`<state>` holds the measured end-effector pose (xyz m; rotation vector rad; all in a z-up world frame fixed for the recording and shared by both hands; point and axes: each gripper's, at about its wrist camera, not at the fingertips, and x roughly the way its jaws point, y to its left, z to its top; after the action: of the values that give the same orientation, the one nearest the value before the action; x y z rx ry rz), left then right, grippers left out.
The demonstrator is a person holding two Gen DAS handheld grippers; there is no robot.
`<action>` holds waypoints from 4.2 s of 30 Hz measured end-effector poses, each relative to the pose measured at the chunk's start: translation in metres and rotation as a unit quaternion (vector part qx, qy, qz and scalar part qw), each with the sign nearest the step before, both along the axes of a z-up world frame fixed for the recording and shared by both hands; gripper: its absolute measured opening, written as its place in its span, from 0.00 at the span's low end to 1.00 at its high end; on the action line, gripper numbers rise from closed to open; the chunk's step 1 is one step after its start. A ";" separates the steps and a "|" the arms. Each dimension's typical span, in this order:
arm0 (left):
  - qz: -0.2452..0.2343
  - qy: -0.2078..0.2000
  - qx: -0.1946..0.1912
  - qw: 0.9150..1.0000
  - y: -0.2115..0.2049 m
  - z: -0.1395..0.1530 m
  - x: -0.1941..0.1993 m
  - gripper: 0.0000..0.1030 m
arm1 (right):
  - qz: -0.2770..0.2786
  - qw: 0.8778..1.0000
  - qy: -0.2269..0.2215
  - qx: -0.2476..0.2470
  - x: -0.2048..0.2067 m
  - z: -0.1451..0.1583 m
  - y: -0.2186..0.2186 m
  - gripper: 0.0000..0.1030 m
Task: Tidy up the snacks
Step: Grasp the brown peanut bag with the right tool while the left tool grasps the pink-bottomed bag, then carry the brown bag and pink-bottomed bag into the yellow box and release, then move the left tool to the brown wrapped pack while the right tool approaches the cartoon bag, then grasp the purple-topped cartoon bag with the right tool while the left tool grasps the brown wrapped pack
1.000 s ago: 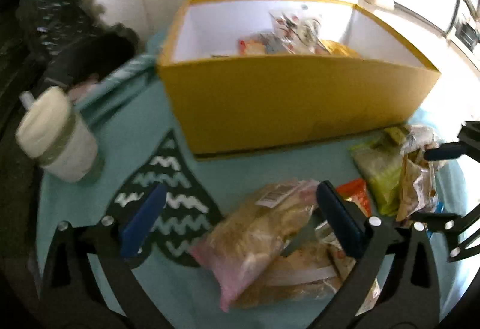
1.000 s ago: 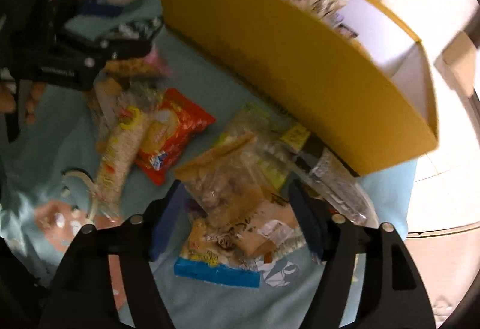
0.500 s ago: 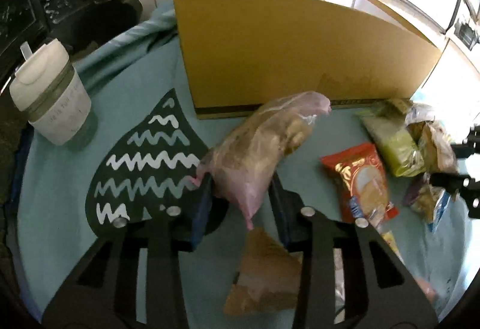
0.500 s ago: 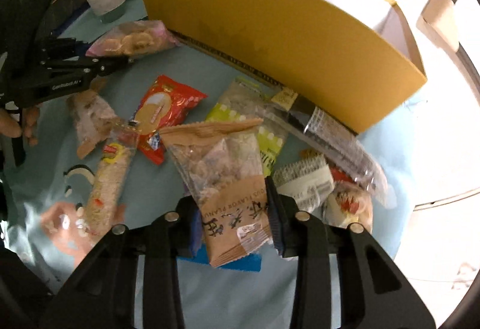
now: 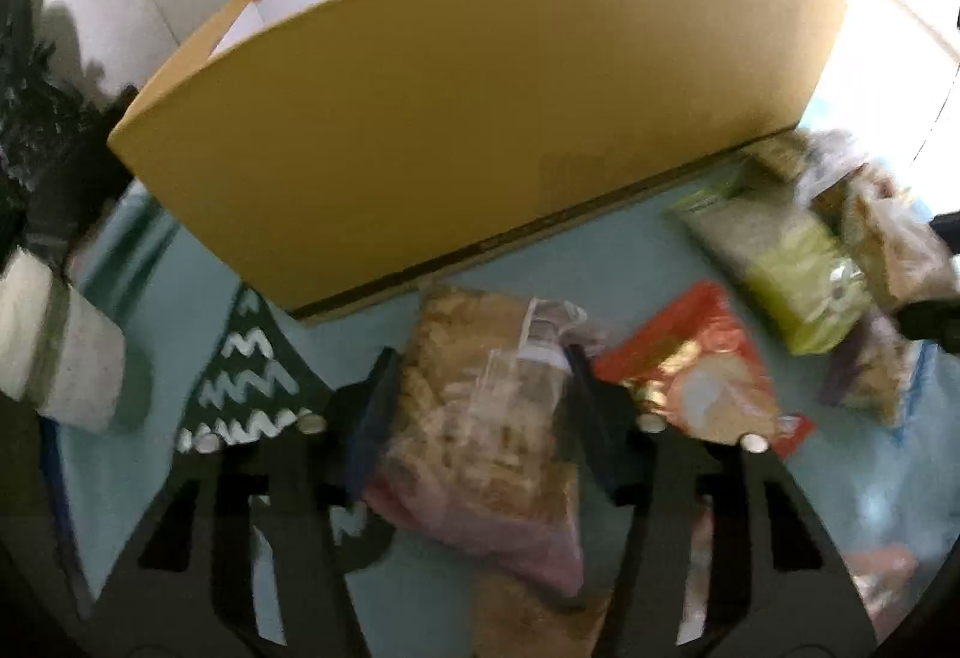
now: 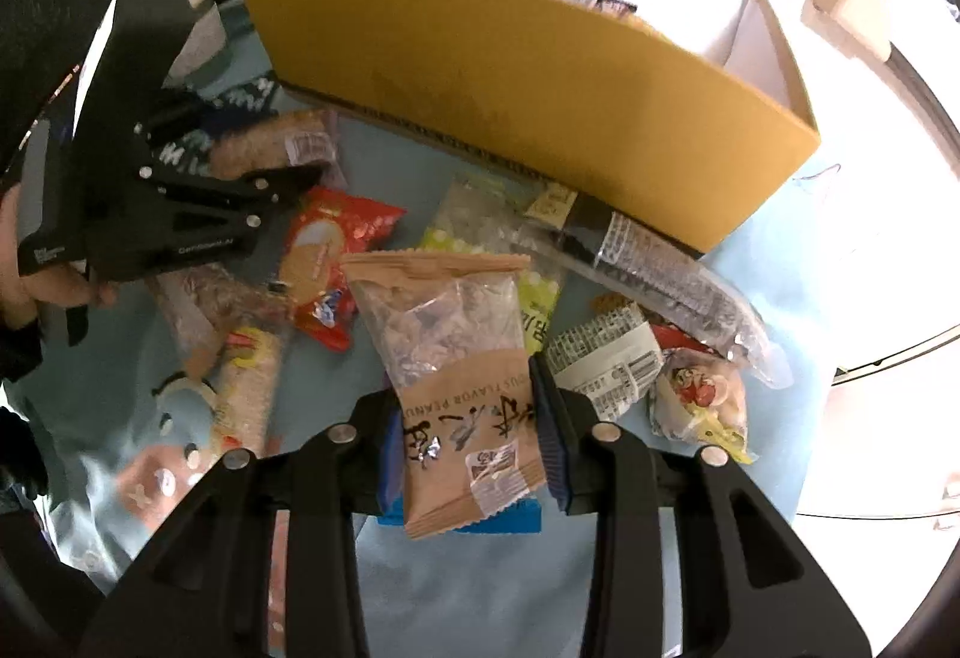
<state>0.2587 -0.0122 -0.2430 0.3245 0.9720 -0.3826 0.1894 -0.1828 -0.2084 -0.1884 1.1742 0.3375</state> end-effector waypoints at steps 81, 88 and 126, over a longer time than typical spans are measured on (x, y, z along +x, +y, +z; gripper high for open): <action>0.150 0.006 -0.051 0.987 0.027 0.036 -0.085 0.90 | -0.097 0.993 0.041 0.043 -0.030 0.002 -0.035 0.63; 0.143 0.010 -0.030 0.989 0.024 0.023 -0.086 0.90 | -0.097 0.994 0.049 0.021 -0.030 -0.012 -0.031 0.63; 0.097 0.011 -0.034 0.995 0.013 -0.021 -0.074 0.78 | -0.061 0.997 0.049 -0.017 0.011 -0.061 0.027 0.61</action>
<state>0.1847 0.0008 -0.2644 0.1630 1.0003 -0.2412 0.2007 -0.1562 -0.2696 -0.1295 1.2830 0.2217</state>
